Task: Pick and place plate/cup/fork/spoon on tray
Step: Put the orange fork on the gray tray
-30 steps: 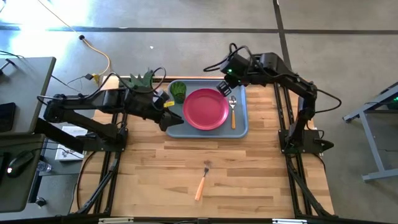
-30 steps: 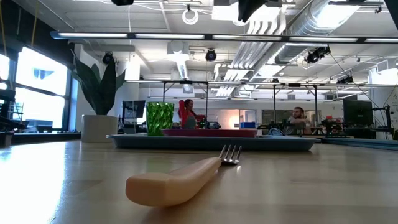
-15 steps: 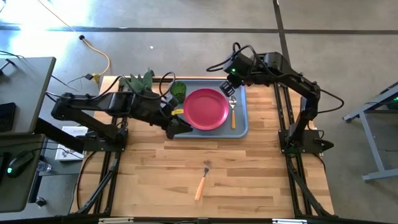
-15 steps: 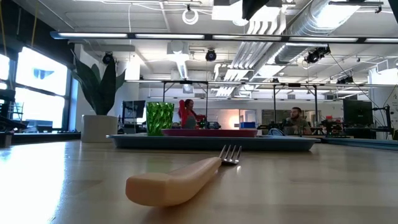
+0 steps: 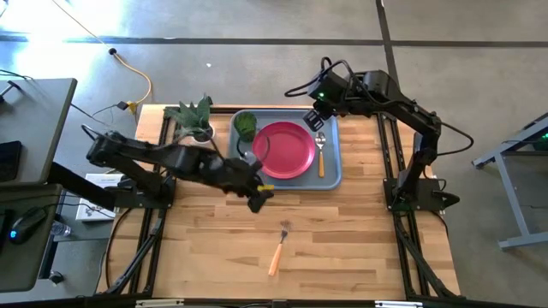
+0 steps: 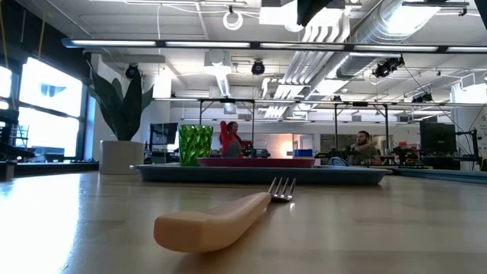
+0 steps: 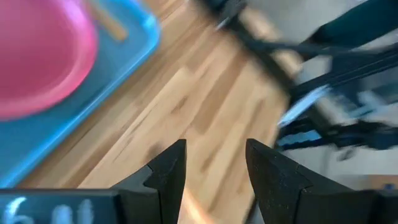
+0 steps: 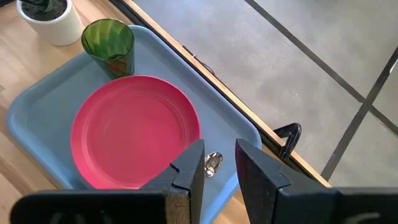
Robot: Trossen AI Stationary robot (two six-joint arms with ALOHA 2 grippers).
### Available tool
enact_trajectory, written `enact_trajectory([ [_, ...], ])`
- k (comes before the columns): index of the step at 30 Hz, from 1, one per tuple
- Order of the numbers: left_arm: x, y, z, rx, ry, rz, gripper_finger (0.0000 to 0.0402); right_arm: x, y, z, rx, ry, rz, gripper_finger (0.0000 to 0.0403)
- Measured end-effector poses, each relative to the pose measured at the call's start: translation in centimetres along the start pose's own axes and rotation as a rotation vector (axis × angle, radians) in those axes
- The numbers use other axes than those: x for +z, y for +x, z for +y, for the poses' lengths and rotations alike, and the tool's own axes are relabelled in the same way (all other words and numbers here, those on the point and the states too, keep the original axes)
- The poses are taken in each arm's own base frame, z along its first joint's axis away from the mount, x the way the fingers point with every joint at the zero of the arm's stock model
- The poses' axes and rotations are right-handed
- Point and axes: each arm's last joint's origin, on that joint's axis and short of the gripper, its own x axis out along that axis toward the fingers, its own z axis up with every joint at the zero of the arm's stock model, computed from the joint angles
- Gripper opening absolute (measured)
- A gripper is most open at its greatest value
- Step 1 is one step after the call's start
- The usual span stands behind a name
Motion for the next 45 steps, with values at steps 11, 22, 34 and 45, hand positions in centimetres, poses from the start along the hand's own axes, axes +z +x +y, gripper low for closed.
enact_trajectory([
  [11,-4.2,7.3,-0.2,0.205,-0.085,0.139,0.0156,0.0,0.0,0.0,0.0,-0.001,0.001,0.0083],
  [22,-6.9,11.3,0.1,0.299,-0.088,0.199,0.0156,0.0,0.0,0.0,-0.005,0.072,-0.002,0.0083],
  [34,-10.1,13.2,-0.4,0.355,-0.008,0.213,0.0156,0.0,0.0,0.0,-0.006,0.158,-0.002,0.0083],
  [45,-12.1,15.5,-0.5,0.375,-0.097,0.203,0.0156,0.0,0.1,0.0,-0.007,0.158,-0.002,0.0083],
])
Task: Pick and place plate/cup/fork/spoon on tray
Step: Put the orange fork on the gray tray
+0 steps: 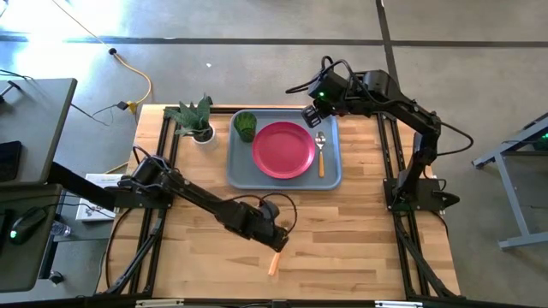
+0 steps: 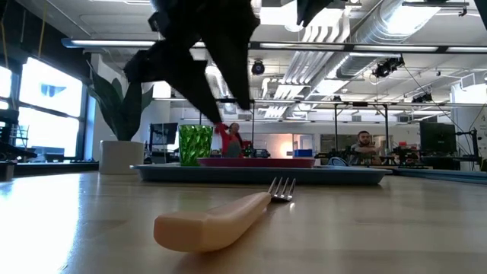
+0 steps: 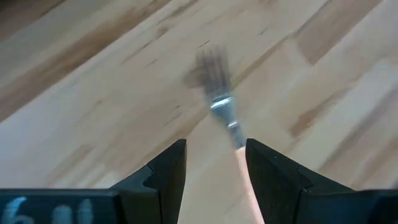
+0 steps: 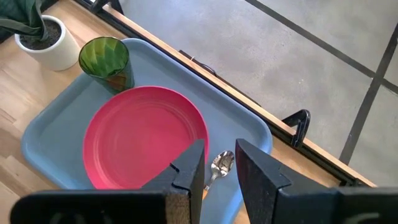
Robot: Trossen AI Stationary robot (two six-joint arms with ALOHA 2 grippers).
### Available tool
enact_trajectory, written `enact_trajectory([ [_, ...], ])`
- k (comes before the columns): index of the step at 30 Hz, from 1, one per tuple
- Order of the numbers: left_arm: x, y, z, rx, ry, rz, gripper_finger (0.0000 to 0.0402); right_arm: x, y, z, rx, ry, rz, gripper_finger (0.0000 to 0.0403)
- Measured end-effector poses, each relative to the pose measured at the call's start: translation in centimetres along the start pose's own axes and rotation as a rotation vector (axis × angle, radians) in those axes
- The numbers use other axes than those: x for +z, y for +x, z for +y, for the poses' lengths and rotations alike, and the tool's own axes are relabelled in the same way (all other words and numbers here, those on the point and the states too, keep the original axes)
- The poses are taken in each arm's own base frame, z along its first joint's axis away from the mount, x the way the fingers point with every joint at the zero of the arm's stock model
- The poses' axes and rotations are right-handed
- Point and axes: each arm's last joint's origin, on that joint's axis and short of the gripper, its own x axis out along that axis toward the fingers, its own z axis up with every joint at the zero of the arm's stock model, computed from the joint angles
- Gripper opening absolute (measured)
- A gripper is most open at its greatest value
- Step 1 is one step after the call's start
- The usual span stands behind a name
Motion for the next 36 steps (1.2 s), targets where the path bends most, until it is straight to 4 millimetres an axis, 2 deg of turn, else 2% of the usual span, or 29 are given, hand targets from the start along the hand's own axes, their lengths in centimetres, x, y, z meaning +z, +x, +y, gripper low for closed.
enact_trajectory([
  [6,-1.0,1.1,0.1,0.042,-0.012,0.018,0.0156,0.0,0.0,0.0,0.0,0.0,0.001,0.0083],
  [12,-1.7,2.0,-0.8,-0.013,-0.039,0.008,0.0156,0.0,0.0,0.0,0.0,0.0,0.0,0.0083],
  [23,-3.3,2.9,-1.2,-0.017,-0.057,0.036,0.0156,0.0,0.0,0.0,0.0,0.025,0.0,0.0083],
  [32,-4.0,3.8,-2.1,-0.095,-0.069,0.064,0.0156,0.0,0.0,0.0,0.0,0.03,0.0,0.0083],
  [36,-4.2,4.5,-2.0,-0.08,-0.064,0.071,0.0149,0.0,0.0,0.0,0.0,0.03,0.001,0.0083],
])
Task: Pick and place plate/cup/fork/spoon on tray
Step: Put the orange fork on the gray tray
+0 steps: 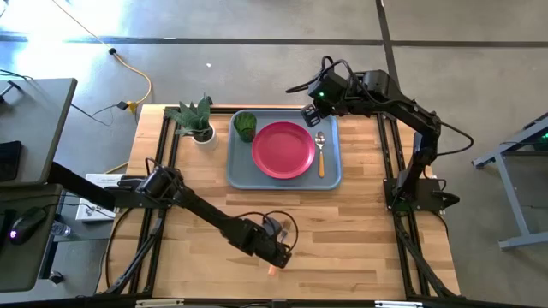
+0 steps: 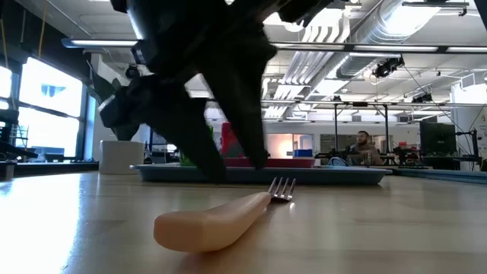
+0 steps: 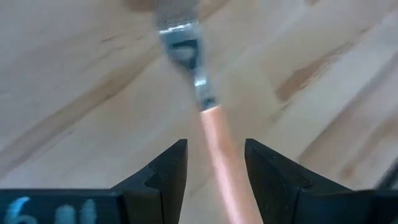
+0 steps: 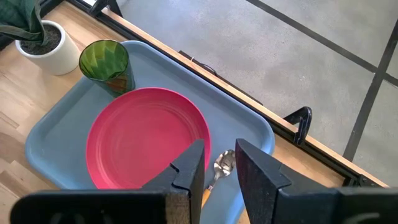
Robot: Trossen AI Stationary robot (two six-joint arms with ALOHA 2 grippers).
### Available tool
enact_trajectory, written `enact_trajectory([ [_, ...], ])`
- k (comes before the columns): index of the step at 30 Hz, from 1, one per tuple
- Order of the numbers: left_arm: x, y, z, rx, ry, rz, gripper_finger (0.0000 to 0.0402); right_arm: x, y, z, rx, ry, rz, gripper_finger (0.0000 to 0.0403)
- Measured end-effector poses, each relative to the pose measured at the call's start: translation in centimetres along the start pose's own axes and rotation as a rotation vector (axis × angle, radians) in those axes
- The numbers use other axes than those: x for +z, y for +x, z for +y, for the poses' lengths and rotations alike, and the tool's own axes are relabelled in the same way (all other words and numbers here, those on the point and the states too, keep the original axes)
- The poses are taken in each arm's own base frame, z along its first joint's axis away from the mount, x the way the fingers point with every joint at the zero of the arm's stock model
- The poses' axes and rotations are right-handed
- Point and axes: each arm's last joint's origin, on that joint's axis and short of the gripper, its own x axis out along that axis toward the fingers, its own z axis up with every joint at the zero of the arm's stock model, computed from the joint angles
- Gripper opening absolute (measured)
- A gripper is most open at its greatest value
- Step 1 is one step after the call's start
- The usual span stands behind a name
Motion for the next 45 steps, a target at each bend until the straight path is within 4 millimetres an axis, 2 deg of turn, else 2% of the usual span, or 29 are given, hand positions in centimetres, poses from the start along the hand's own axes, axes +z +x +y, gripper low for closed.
enact_trajectory([
  [10,0.1,1.9,0.0,-0.028,0.005,0.038,0.0117,0.0,0.0,0.0,0.0,0.0,0.0,0.0083],
  [23,0.9,2.2,1.1,0.069,0.09,0.051,0.0115,0.0,0.0,0.0,0.001,0.001,0.0,0.0083],
  [30,0.9,3.6,1.7,0.114,0.12,0.082,0.0112,0.0,0.0,0.0,0.005,0.0,0.003,0.0083],
  [40,1.0,3.4,1.8,0.111,0.142,0.078,0.0036,0.0,0.0,0.0,0.006,0.0,0.003,0.0083],
  [45,1.1,3.3,1.6,0.085,0.157,0.079,0.0036,0.0,0.0,0.0,0.007,0.0,0.004,0.0083],
])
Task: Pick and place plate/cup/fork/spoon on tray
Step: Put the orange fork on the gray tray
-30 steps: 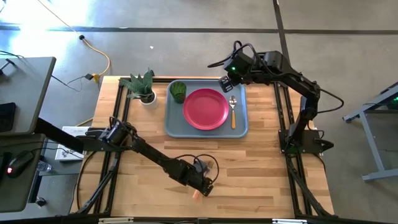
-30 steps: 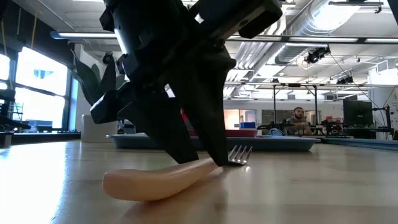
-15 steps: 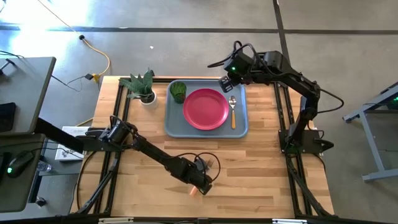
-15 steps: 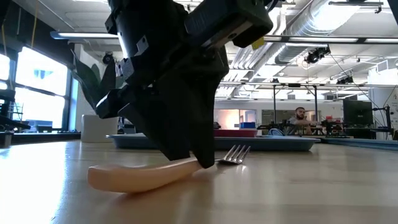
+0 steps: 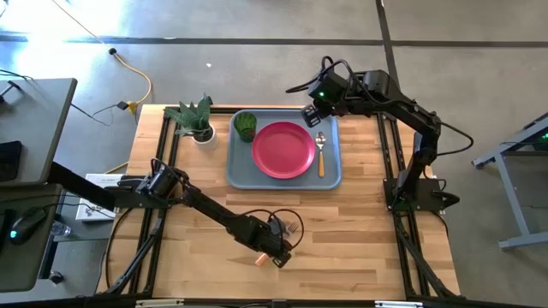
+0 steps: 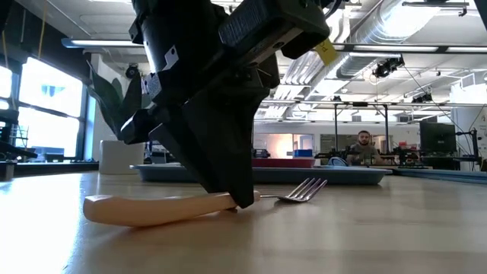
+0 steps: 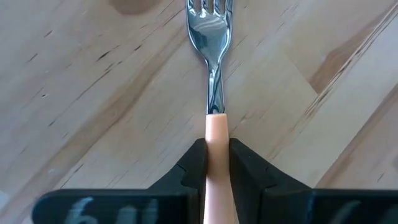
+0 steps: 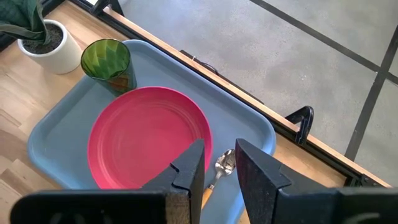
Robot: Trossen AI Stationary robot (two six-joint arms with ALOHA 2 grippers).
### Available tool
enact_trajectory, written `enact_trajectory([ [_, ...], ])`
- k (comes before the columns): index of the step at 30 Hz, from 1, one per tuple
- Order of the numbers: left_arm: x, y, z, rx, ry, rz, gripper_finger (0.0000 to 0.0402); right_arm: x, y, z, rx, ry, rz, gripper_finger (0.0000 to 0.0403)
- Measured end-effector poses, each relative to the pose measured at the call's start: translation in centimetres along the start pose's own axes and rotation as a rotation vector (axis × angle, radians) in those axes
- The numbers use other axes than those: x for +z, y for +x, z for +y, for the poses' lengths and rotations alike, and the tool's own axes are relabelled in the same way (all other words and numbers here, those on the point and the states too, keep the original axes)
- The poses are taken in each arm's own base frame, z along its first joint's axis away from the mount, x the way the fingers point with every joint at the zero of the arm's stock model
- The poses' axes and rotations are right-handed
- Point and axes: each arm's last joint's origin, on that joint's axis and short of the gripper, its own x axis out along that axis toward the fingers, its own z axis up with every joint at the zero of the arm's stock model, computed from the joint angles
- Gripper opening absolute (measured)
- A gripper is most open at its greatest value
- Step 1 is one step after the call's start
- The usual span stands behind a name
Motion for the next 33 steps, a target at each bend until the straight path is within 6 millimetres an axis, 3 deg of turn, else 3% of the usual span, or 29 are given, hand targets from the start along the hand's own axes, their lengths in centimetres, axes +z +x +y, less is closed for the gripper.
enact_trajectory([
  [17,2.7,-1.5,-0.9,-0.168,-0.071,-0.09,0.004,-0.1,0.0,0.1,0.023,0.0,0.014,0.0083],
  [33,7.0,-1.5,0.3,-0.232,-0.363,-0.152,0.0041,0.3,0.3,-0.5,-0.005,-0.001,0.002,0.0083],
])
